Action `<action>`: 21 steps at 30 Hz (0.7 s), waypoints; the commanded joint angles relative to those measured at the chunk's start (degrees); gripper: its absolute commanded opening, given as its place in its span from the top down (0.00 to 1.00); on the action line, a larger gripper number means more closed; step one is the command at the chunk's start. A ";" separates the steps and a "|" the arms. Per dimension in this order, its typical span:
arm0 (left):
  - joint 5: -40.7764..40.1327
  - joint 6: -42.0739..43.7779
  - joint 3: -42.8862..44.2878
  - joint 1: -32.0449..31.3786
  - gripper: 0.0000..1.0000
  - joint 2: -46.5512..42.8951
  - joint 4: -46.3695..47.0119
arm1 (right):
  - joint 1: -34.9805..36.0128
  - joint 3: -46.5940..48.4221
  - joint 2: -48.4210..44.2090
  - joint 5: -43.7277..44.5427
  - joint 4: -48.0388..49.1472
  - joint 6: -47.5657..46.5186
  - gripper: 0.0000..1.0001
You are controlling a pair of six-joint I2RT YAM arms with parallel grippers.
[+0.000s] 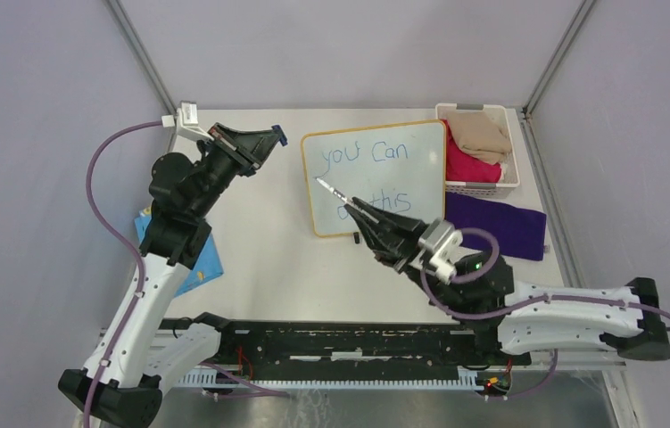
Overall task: Write a sentence on the whiteboard
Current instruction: Close the whiteboard marker at the center of the board.
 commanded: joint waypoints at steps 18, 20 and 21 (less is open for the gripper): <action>7.79 -31.69 -11.41 -8.12 0.98 0.00 37.60 | 12.83 -14.61 11.85 16.31 51.85 -37.22 1.00; 6.31 -31.19 -11.11 -10.31 0.98 0.41 37.66 | 12.78 -14.19 12.19 15.57 52.50 -36.91 1.00; 5.67 -30.78 -10.82 -11.39 0.98 0.66 37.61 | 12.74 -13.85 12.30 15.13 52.43 -36.67 1.00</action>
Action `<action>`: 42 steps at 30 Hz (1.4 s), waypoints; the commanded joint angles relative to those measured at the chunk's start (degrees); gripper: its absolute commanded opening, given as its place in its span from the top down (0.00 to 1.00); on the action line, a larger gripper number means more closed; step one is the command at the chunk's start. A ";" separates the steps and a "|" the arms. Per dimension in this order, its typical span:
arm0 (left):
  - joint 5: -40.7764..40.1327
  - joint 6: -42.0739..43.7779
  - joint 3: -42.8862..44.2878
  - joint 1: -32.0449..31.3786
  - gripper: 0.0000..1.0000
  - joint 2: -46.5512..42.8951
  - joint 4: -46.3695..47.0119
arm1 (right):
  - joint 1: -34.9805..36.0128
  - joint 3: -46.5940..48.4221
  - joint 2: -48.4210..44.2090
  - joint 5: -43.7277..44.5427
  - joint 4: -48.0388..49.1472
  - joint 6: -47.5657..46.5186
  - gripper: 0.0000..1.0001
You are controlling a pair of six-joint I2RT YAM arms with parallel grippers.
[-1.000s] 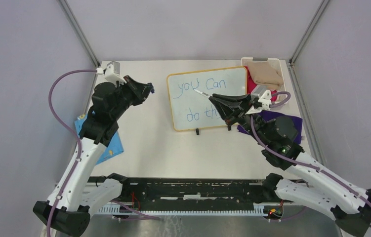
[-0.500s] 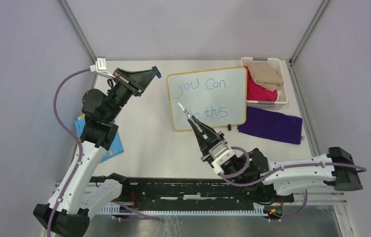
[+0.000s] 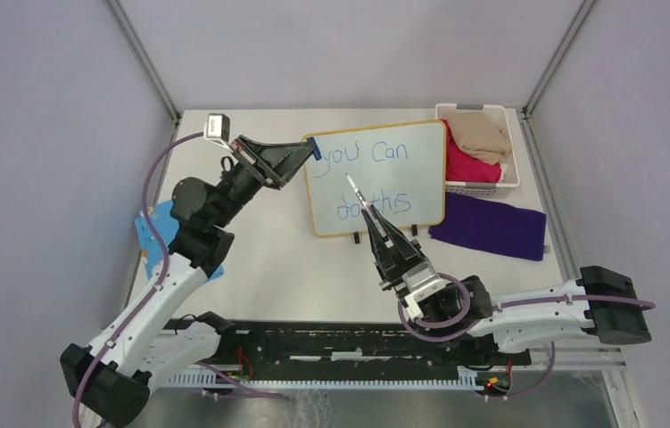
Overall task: Write a sentence on the whiteboard
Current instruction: Close the whiteboard marker at the center of the board.
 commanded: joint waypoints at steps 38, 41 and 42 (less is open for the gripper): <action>-15.70 -4.50 -0.80 -9.73 0.98 -5.12 -4.00 | 0.32 10.53 7.36 -2.79 4.21 6.91 1.00; -15.42 -4.50 -0.88 -9.74 0.98 -5.30 -4.06 | 0.35 11.00 7.90 -2.41 4.34 6.61 1.00; -15.43 -4.50 -0.87 -9.74 0.98 -5.38 -4.13 | 0.32 11.10 8.07 -2.20 4.46 6.49 1.00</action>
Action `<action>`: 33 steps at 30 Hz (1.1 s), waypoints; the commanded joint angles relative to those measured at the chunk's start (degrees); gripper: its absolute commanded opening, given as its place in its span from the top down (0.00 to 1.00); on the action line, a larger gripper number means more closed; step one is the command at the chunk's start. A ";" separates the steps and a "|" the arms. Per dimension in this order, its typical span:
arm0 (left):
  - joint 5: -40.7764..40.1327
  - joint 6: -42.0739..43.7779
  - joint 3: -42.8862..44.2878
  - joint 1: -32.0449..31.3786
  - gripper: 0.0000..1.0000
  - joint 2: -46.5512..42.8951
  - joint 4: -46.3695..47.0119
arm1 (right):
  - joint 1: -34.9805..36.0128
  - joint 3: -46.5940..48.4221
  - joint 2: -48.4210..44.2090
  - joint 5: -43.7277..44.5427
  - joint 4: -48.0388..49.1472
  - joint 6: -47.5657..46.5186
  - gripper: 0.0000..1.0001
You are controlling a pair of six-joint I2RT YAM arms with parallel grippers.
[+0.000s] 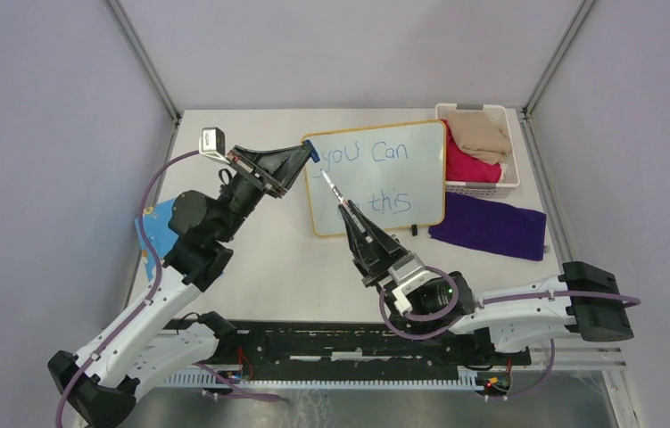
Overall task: Write a sentence on the whiteboard
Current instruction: Close the whiteboard marker at the center of the board.
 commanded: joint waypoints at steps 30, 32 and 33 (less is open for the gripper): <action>0.79 -1.50 -0.92 -0.25 0.98 -3.79 -0.76 | 0.21 4.30 2.47 0.66 4.46 -1.23 1.00; 0.70 -1.45 -0.94 -0.25 0.98 -3.90 -0.75 | 0.18 4.23 2.57 0.68 4.55 -1.23 1.00; 0.75 -1.44 -0.86 -0.24 0.98 -3.95 -0.75 | 0.25 4.23 2.56 0.72 4.55 -1.23 1.00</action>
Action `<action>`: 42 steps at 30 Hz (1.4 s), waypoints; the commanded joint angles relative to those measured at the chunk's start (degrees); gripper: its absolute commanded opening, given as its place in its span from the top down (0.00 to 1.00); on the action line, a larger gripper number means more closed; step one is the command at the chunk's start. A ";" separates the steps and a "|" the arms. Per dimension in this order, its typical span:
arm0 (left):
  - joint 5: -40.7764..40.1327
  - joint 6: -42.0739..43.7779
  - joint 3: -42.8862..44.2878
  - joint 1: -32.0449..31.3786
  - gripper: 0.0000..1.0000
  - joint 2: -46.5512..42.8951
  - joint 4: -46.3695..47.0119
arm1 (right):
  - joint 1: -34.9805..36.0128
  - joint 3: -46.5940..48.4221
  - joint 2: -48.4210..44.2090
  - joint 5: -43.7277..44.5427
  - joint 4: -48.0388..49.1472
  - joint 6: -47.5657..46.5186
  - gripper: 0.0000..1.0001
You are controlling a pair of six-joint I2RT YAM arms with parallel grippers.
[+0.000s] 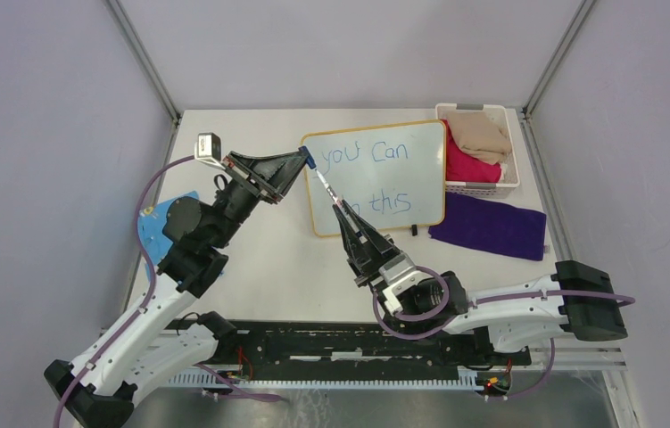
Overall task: Write a sentence on the whiteboard
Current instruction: Close the whiteboard marker at the center of the board.
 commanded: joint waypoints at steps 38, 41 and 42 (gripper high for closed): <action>2.81 -0.87 0.15 -0.26 0.98 -1.01 1.73 | 0.15 3.62 1.32 0.81 5.15 -1.42 1.00; 3.26 -0.88 0.13 -0.29 0.98 -0.85 1.71 | 0.09 3.82 1.57 0.96 5.23 -1.57 1.00; 3.43 -0.82 0.13 -0.33 0.98 -0.83 1.77 | 0.12 3.92 1.76 1.05 5.31 -1.61 1.00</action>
